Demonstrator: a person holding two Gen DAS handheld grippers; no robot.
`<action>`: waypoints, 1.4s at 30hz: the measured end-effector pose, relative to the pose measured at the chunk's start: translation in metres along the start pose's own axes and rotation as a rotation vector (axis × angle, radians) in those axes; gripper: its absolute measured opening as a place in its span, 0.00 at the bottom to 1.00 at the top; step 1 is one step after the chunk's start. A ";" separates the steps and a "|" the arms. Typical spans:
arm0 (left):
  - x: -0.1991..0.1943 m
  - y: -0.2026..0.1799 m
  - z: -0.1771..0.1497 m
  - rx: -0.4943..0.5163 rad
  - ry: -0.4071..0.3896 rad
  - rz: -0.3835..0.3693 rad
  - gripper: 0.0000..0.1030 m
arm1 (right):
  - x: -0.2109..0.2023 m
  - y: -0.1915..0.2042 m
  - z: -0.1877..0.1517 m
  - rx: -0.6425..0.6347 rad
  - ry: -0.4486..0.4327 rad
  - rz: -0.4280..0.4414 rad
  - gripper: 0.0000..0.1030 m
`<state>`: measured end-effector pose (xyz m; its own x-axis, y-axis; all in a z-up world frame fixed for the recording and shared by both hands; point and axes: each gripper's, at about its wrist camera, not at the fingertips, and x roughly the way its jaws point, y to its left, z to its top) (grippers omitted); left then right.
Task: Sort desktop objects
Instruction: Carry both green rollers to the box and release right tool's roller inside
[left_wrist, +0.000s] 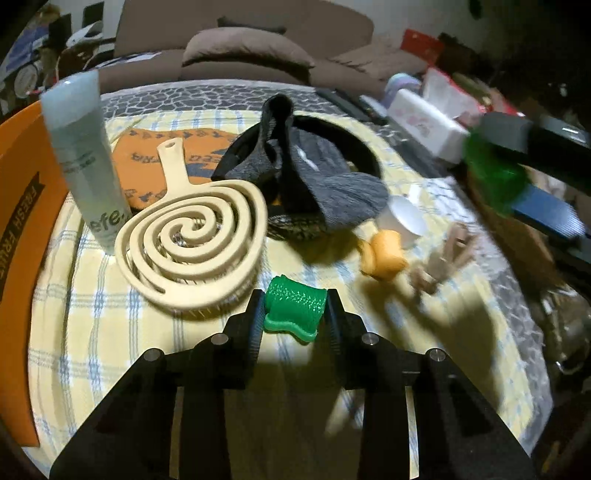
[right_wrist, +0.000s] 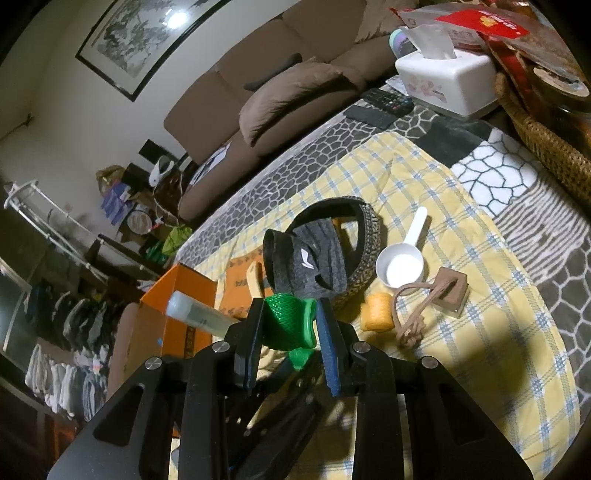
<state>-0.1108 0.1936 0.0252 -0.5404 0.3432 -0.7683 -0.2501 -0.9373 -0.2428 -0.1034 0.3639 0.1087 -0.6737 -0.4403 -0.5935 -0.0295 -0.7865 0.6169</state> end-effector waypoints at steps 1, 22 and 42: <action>-0.005 0.000 -0.001 0.005 -0.005 -0.013 0.29 | 0.000 0.001 -0.001 -0.005 0.002 0.001 0.27; -0.133 0.030 0.017 0.094 -0.128 -0.055 0.29 | 0.015 0.073 -0.024 -0.216 0.048 -0.097 0.27; -0.210 0.162 0.003 -0.027 -0.169 0.109 0.29 | 0.048 0.186 -0.068 -0.399 0.139 0.025 0.27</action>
<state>-0.0400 -0.0304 0.1489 -0.6905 0.2426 -0.6815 -0.1623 -0.9700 -0.1808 -0.0911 0.1669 0.1594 -0.5641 -0.4940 -0.6616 0.2920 -0.8688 0.3998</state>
